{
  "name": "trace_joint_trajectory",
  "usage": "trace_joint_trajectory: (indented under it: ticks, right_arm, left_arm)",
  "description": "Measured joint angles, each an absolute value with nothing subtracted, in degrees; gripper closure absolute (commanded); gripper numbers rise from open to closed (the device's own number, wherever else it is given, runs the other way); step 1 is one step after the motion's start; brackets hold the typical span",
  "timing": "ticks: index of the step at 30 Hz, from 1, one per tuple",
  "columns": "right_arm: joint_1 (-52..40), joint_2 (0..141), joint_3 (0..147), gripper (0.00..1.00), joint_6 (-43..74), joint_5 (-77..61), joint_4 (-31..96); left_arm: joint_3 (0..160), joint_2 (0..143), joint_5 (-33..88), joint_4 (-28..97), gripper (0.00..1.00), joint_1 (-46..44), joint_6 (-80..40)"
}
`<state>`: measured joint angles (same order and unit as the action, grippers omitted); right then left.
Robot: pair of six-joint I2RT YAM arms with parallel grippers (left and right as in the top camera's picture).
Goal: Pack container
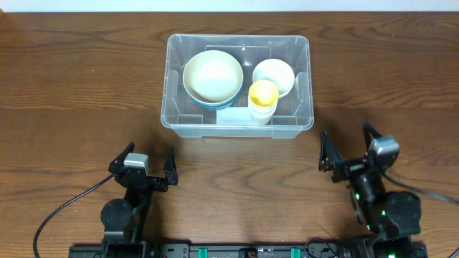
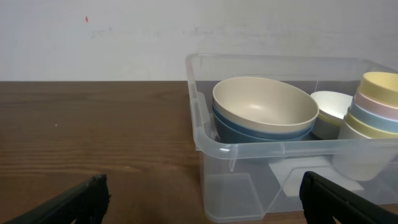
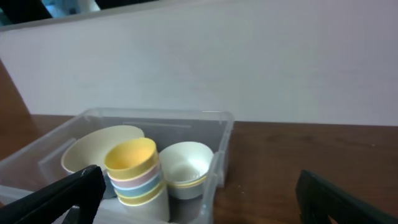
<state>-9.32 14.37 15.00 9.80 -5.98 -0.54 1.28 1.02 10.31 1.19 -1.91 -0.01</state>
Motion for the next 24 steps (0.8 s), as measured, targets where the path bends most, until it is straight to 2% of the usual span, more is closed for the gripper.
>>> trace_joint_trajectory:
  ticks: [9, 24]
  right_arm:
    - [-6.68, 1.19, 8.73, 0.01, 9.02, -6.04, -0.95]
    - [-6.66, 0.69, 0.69, 0.01, 7.27, -5.98, -3.29]
  left_arm:
    - [1.28, 1.02, 10.31, 1.19, 0.02, -1.91, -0.01]
    - [1.28, 1.02, 10.31, 1.19, 0.02, -1.91, -0.01]
